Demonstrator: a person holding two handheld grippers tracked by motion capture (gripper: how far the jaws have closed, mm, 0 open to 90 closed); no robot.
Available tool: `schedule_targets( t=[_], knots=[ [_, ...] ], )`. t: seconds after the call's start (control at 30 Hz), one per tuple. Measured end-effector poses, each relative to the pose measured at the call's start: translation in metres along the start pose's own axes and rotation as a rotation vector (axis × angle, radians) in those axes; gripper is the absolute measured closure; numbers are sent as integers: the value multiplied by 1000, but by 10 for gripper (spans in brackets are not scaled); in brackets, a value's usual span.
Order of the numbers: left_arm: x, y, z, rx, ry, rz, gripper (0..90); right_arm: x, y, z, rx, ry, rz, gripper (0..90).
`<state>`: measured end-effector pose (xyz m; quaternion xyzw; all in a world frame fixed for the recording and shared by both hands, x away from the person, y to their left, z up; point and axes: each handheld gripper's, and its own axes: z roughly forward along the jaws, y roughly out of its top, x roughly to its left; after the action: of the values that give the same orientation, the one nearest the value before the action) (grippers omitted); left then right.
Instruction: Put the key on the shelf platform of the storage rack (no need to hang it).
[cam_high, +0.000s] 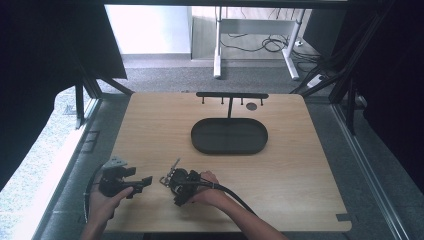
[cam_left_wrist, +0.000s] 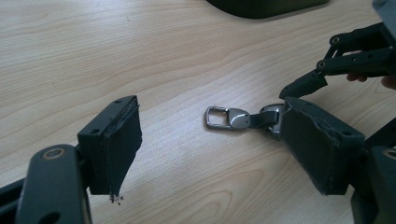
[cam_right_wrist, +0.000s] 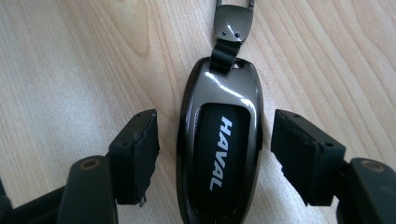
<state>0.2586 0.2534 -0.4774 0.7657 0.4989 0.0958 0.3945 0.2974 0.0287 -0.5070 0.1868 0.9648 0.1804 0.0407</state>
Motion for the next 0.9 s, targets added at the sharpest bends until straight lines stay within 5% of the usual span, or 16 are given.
schedule_targets(
  t=[0.5, 0.9],
  knots=[
    [0, 0, 0, 1, 0, 2, 213, -1, 4, 4, -4, -1, 11, 480],
    [0, 0, 0, 1, 3, 0, 213, -10, 2, -1, -11, 66, 38, 491]
  ],
)
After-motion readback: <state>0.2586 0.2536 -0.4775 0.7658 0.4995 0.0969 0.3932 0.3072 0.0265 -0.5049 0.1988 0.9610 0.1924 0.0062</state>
